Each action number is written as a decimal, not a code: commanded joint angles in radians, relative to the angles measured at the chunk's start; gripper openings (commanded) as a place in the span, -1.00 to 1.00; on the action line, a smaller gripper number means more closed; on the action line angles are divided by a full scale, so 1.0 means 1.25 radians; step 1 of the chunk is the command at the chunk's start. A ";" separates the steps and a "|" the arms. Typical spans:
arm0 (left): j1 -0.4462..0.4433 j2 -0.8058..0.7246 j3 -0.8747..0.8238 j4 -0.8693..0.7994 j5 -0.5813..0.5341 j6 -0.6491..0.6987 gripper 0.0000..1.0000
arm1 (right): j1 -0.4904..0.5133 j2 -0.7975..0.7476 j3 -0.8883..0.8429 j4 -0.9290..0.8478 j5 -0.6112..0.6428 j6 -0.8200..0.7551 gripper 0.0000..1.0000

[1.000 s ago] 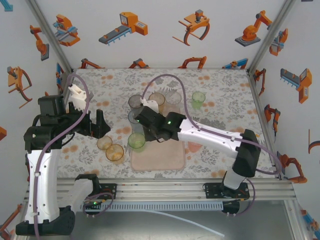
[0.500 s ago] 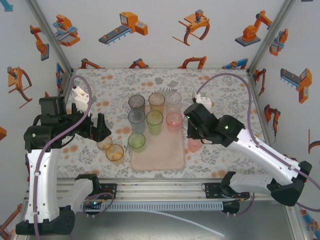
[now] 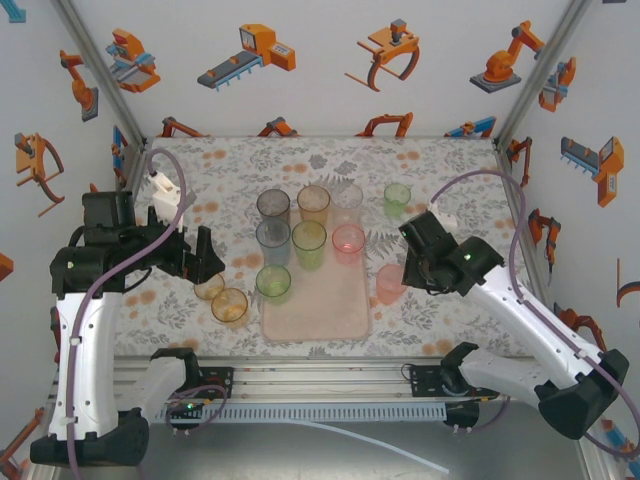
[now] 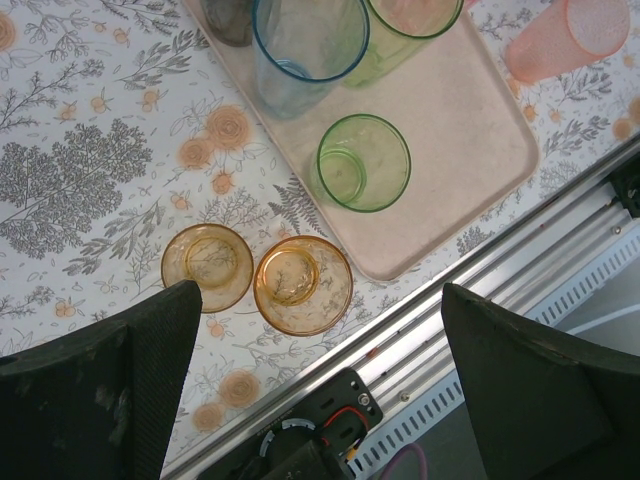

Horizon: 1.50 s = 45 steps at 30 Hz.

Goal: Place the glasses into the tray

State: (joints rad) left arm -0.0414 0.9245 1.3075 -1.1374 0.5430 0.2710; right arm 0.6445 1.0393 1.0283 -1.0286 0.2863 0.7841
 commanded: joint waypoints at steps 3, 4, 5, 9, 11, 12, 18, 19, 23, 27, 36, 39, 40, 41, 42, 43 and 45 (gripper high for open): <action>-0.007 0.003 0.015 -0.014 0.013 0.012 0.94 | -0.021 -0.013 -0.034 0.038 -0.028 -0.017 -0.20; -0.007 0.002 0.015 -0.015 0.011 0.011 0.94 | -0.025 -0.012 -0.038 0.043 -0.032 -0.020 -0.20; -0.007 0.000 0.016 -0.015 0.010 0.013 0.94 | -0.030 -0.010 -0.042 0.048 -0.036 -0.023 -0.20; -0.009 -0.004 0.013 -0.020 0.009 0.019 0.94 | -0.043 0.003 -0.054 0.060 -0.044 -0.030 -0.20; -0.012 -0.005 0.013 -0.021 0.009 0.022 0.94 | -0.046 0.002 -0.063 0.070 -0.047 -0.028 -0.20; -0.012 -0.005 0.013 -0.023 0.010 0.024 0.94 | -0.047 0.002 -0.066 0.074 -0.047 -0.028 -0.20; -0.018 -0.002 0.013 -0.023 0.012 0.026 0.94 | -0.052 0.004 -0.075 0.083 -0.051 -0.027 -0.20; -0.020 -0.001 0.013 -0.023 0.014 0.025 0.94 | -0.053 0.004 -0.076 0.082 -0.052 -0.027 -0.21; -0.023 -0.003 0.012 -0.022 0.019 0.023 0.94 | -0.053 0.001 -0.078 0.083 -0.053 -0.025 -0.21; -0.026 -0.018 0.001 -0.020 0.022 0.026 0.94 | -0.054 -0.002 -0.075 0.082 -0.062 -0.022 -0.21; -0.037 -0.014 -0.007 -0.016 0.017 0.029 0.94 | -0.056 -0.025 -0.080 0.078 -0.057 -0.020 -0.21; -0.037 -0.014 -0.007 -0.015 0.016 0.027 0.94 | -0.066 -0.024 -0.066 0.070 -0.055 -0.030 -0.21; -0.037 -0.016 -0.008 -0.015 0.015 0.027 0.94 | -0.072 -0.022 -0.063 0.071 -0.060 -0.036 -0.21; -0.037 -0.016 -0.009 -0.015 0.015 0.027 0.94 | -0.077 -0.018 -0.060 0.070 -0.066 -0.040 -0.21; -0.037 -0.018 -0.011 -0.017 0.014 0.028 0.94 | -0.082 -0.012 -0.057 0.071 -0.071 -0.043 -0.21; -0.037 -0.019 -0.011 -0.015 0.013 0.027 0.94 | -0.086 -0.004 -0.056 0.071 -0.075 -0.045 -0.21; -0.037 -0.021 -0.015 -0.016 0.015 0.028 0.94 | -0.089 0.006 -0.056 0.076 -0.079 -0.049 -0.21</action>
State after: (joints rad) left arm -0.0849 0.9066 1.3045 -1.1416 0.5434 0.2855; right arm 0.5426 1.0302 0.9340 -0.9268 0.1982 0.7452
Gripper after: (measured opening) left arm 0.972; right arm 0.395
